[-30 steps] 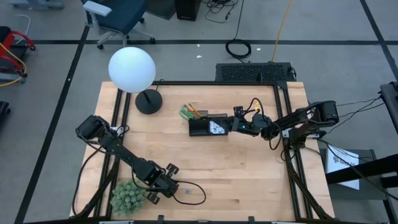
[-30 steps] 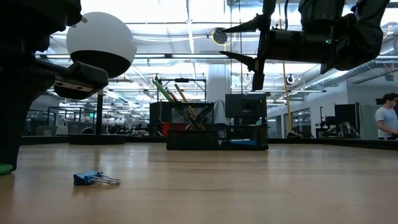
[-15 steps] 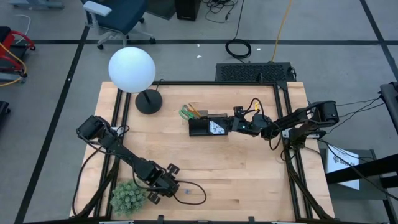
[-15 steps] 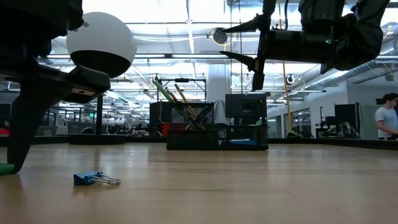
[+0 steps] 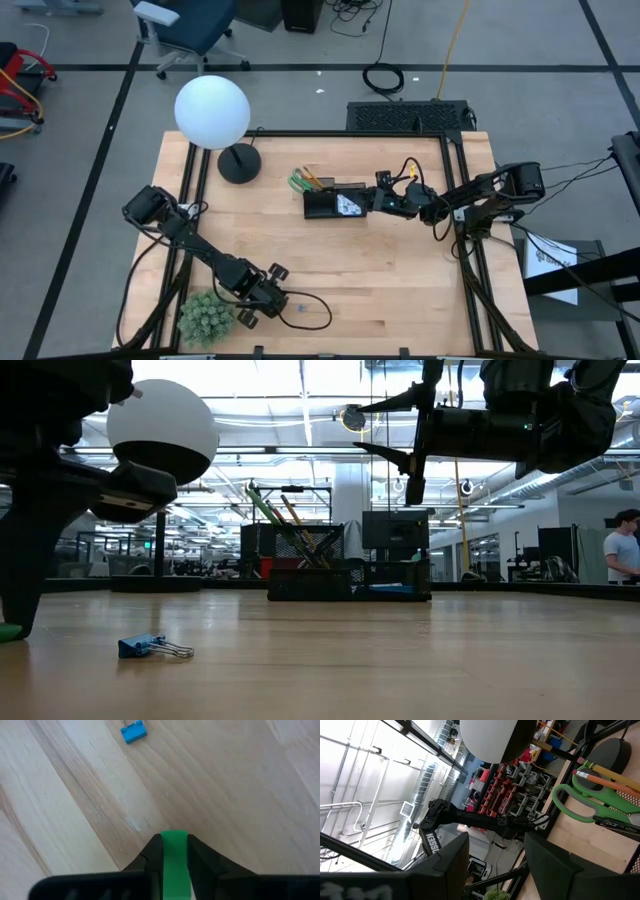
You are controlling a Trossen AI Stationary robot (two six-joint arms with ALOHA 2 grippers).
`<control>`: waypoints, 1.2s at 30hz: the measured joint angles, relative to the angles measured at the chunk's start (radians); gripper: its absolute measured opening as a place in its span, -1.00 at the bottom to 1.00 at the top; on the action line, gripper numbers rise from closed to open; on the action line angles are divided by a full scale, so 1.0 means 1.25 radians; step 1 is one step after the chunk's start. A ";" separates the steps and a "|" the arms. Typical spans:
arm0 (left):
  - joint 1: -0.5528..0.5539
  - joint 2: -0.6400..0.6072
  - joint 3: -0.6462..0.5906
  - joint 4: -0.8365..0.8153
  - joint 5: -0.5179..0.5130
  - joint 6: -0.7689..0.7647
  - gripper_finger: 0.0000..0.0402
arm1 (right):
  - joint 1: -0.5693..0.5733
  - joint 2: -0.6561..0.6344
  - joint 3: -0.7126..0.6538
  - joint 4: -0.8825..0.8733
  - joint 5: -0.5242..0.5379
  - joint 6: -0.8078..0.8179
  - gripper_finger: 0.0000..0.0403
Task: Pick and place office supplies into organizer
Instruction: Put the green eraser into the black desk organizer
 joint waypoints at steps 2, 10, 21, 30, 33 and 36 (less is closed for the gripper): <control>0.000 0.000 0.000 0.000 0.000 -0.001 -0.77 | 0.000 0.000 0.000 0.000 0.000 0.000 -0.10; 0.000 0.000 0.000 0.000 0.000 -0.005 -0.68 | 0.000 0.000 0.000 0.000 0.000 0.000 -0.10; 0.000 -0.007 0.001 -0.011 -0.008 -0.082 -0.70 | 0.000 0.000 0.000 0.000 0.000 0.000 -0.10; 0.015 -0.047 -0.003 -0.039 -0.058 -0.080 -0.83 | 0.000 0.000 0.000 0.000 0.000 0.000 -0.10; 0.018 -0.047 -0.003 -0.059 -0.060 -0.081 -0.80 | 0.000 0.000 0.000 0.000 0.000 0.000 -0.10; 0.019 -0.049 -0.003 -0.071 -0.056 -0.082 -0.77 | 0.000 0.000 0.000 0.000 0.000 0.000 -0.10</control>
